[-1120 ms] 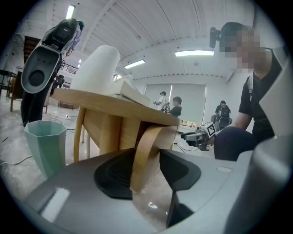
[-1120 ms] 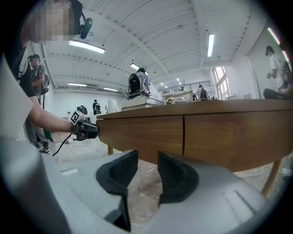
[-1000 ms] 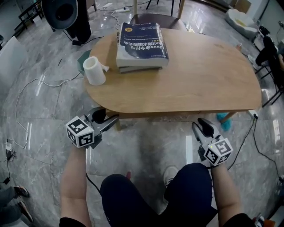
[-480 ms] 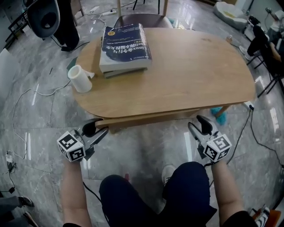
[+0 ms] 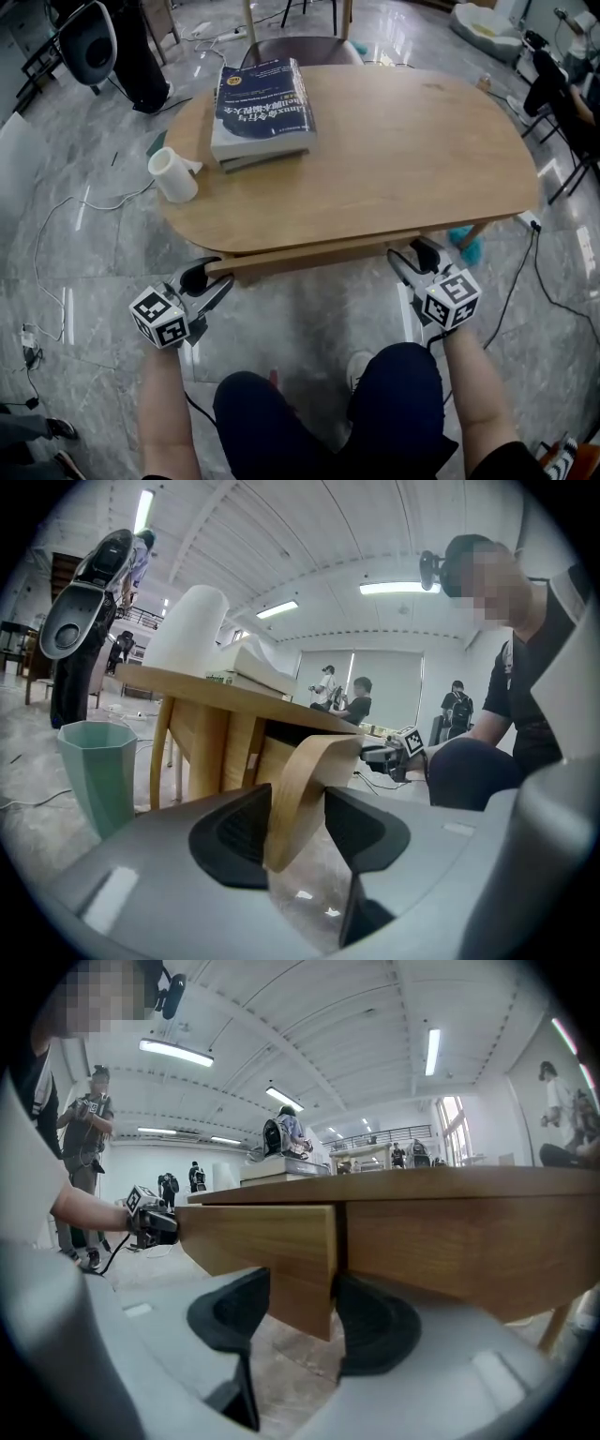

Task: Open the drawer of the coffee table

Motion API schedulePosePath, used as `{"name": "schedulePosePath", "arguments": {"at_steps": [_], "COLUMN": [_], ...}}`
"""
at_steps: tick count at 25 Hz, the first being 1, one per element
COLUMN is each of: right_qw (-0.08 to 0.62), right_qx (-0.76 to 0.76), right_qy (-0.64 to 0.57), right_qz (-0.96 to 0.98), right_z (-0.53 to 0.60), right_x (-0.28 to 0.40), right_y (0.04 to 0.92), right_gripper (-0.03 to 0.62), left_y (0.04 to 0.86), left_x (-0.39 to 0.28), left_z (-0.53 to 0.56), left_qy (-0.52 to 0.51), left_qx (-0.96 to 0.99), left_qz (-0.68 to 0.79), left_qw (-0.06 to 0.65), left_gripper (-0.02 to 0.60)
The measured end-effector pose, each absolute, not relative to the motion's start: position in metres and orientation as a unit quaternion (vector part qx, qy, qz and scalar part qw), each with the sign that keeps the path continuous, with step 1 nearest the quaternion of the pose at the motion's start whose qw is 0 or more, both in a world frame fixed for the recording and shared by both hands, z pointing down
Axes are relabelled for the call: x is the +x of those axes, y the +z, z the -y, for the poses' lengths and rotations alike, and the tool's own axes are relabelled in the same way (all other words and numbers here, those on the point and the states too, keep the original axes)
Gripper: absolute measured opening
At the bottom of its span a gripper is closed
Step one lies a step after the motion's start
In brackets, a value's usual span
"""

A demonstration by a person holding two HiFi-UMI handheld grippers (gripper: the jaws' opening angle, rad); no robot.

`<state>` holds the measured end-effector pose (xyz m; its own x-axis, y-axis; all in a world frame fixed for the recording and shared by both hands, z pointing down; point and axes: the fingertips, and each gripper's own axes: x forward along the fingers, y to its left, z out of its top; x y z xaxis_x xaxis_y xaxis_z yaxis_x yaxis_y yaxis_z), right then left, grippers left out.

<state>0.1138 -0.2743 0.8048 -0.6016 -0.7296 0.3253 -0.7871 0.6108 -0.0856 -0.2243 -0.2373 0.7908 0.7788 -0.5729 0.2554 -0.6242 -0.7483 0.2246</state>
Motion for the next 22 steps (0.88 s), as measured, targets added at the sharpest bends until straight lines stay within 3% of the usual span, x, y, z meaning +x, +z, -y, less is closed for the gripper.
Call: {"name": "schedulePosePath", "arguments": {"at_steps": [22], "right_qw": [0.151], "right_qx": [0.439], "right_qy": [0.121], "right_qz": [0.877], "right_z": [0.188], "right_x": [0.122], "right_y": [0.803], "right_gripper": [0.202], "left_y": [0.788], "left_x": [-0.218], "left_z": [0.155], "left_qy": [0.077], "left_qx": [0.923], "left_qz": [0.351], "left_qw": [0.138], "left_gripper": [0.187]}}
